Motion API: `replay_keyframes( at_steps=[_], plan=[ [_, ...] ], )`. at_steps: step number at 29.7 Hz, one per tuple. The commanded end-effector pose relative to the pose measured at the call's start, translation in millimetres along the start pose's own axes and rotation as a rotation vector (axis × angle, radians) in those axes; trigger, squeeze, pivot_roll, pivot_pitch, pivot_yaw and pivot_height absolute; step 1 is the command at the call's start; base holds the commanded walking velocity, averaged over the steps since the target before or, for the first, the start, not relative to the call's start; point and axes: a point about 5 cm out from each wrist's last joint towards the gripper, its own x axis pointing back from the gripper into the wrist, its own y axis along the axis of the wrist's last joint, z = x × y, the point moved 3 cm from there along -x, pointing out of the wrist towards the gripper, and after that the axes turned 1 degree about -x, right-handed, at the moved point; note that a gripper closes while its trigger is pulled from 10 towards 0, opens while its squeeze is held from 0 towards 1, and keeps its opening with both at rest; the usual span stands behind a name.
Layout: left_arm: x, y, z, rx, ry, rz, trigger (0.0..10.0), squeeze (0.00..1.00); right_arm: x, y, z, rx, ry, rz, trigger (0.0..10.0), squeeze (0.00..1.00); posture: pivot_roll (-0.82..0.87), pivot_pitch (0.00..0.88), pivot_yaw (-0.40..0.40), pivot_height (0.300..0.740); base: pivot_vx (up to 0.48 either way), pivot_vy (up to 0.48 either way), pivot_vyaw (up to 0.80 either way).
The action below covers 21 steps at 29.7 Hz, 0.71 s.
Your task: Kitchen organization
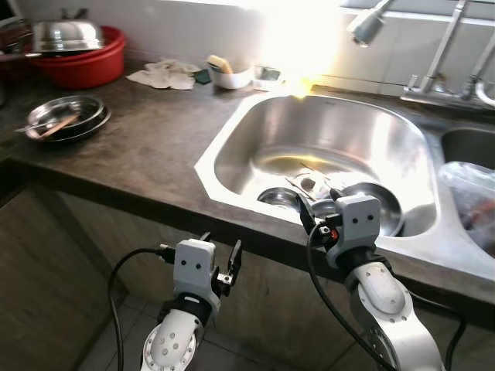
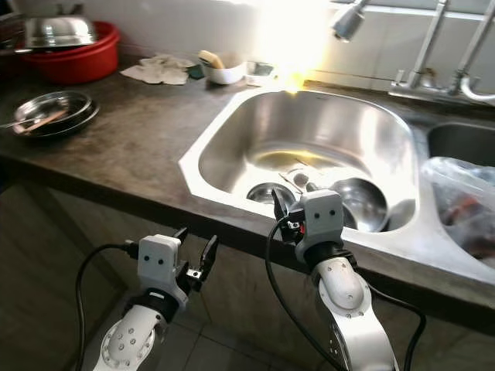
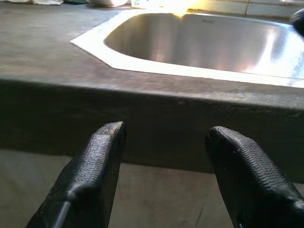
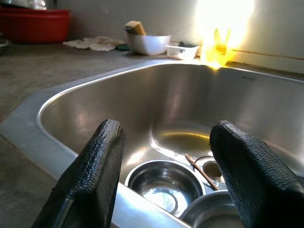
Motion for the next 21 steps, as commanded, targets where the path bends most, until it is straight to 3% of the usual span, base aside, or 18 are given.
replay_keyframes(
  at_steps=[1,21],
  plan=[
    [0.9,-1.6,1.2,-0.004,0.001,0.003,10.0,0.00,-1.8,0.4,2.8,-0.010,0.005,0.006,10.0,0.00,0.04,0.077,-0.025,0.740,0.000,0.326,0.00],
    [3.8,-4.9,-3.2,0.003,-0.010,0.011,10.0,0.00,-6.9,1.2,8.9,-0.038,0.032,0.014,10.0,0.00,0.05,0.068,-0.034,0.740,0.000,0.389,0.00]
  ],
)
